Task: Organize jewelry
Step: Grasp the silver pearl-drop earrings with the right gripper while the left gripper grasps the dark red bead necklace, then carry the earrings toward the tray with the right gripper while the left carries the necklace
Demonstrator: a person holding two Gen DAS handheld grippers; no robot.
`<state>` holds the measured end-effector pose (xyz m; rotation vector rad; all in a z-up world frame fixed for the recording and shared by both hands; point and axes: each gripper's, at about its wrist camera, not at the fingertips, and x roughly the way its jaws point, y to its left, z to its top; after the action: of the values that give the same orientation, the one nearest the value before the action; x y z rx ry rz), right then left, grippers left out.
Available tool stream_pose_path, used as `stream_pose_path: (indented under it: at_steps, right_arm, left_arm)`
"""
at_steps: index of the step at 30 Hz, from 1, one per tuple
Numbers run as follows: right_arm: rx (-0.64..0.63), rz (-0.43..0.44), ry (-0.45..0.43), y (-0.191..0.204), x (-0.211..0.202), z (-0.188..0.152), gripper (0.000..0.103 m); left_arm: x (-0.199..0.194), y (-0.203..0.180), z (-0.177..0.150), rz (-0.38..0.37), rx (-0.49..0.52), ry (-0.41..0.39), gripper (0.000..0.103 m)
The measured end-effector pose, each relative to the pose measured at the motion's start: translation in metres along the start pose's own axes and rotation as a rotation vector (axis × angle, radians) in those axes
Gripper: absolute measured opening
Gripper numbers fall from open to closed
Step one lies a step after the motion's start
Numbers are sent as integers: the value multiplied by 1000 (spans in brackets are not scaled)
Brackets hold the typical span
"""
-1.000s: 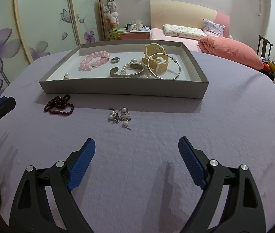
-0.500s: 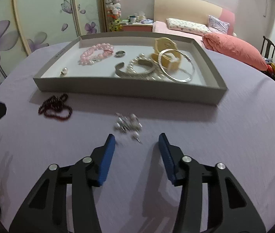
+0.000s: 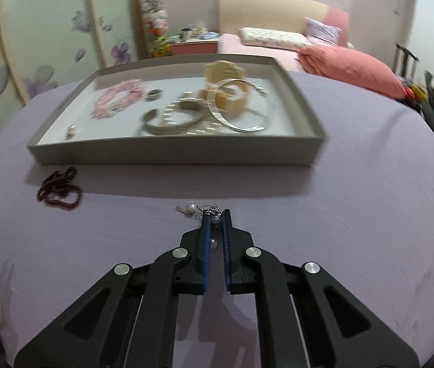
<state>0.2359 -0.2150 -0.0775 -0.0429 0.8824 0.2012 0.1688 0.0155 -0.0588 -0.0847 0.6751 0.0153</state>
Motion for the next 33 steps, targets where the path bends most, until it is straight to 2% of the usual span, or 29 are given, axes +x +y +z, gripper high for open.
stream_pose_path:
  at_steps: [6,13,16,19,21,22,23,25,30,33]
  right_arm:
    - [118,7,-9,-35,-7,-10,8]
    - [116,28,-8,-33,-5,-8,8]
    - [117,32,-8,-35,-6,-9,8]
    - [112,36,-7,-33,-5,-9,8]
    - [110,38,-7,-33,-5,-9,8]
    - [110,39,-7,-33,-5,-9,8]
    - [111,41,-7,-33,-5,-9,8]
    - [116,45,-7,-34,-5,-9,8]
    - [134,57,-11,-38,-6,-10,8]
    - [144,66,-36,-40,-11,-11,8]
  left_arm:
    - [27,-20,8,-16,42,102,77]
    - [67,-51,19,36,128,197,77]
    - [83,-57,20,73,139,226,77]
    - [92,-58,24,72,121,239,75]
    - [93,-56,25,43,104,241,63]
    - [93,-56,26,32,97,235,48]
    - [92,-57,27,33,97,229,29]
    - [90,-55,27,8,84,223,16]
    - [82,-37,24,-54,-8,211,12]
    - [68,-27,20,-81,-41,169,11]
